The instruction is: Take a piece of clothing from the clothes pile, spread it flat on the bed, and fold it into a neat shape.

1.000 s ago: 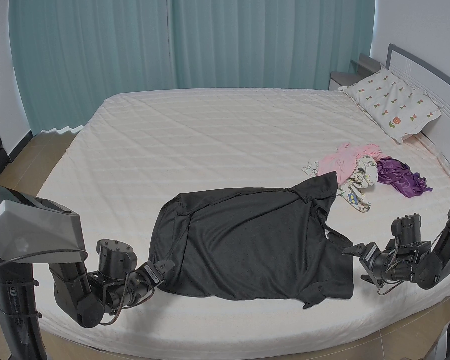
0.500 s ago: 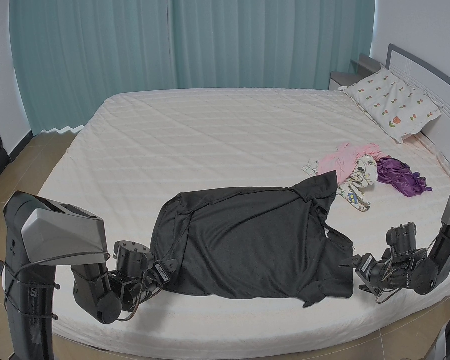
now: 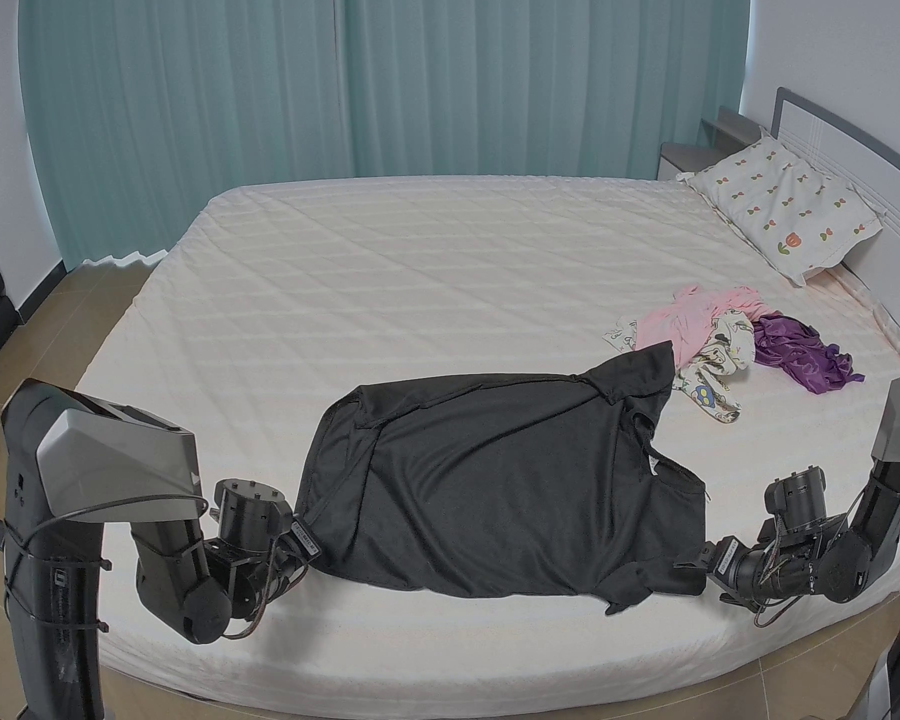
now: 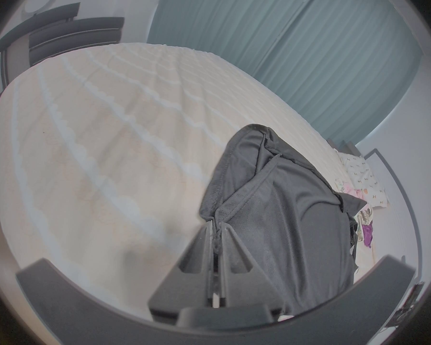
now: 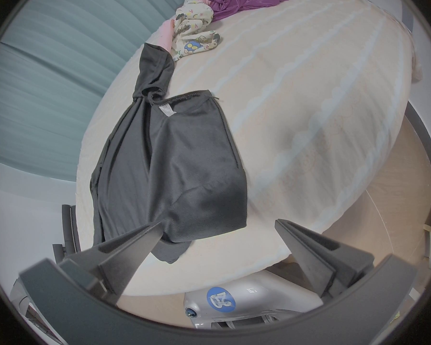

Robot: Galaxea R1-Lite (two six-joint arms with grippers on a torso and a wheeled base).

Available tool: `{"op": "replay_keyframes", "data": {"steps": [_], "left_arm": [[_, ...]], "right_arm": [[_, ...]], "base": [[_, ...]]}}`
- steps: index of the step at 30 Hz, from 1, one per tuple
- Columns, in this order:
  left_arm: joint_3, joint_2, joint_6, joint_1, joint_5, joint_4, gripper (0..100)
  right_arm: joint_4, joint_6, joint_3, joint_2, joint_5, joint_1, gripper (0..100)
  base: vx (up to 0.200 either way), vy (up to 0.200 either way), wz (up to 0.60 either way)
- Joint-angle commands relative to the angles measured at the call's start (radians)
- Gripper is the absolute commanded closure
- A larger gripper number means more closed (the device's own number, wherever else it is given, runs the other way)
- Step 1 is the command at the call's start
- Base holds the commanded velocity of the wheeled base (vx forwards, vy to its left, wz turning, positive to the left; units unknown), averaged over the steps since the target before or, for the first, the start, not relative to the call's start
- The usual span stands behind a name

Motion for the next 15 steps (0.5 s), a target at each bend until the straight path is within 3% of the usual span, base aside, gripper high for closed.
{"op": "replay_keyframes", "data": {"steps": [1,15], "left_arm": [[0.127,-0.126,-0.02,0.026,-0.042,0.007,100],[0.274,-0.163,0.07,0.018,-0.072,0.076,100]], "right_arm": [[-0.004,-0.007,-0.007,0.048,-0.005,-0.009,0],[-0.222,-0.007,-0.022,0.189,-0.007,-0.02,0]], "base": [[0.0,0.0,0.0],[0.0,0.0,0.0]]}}
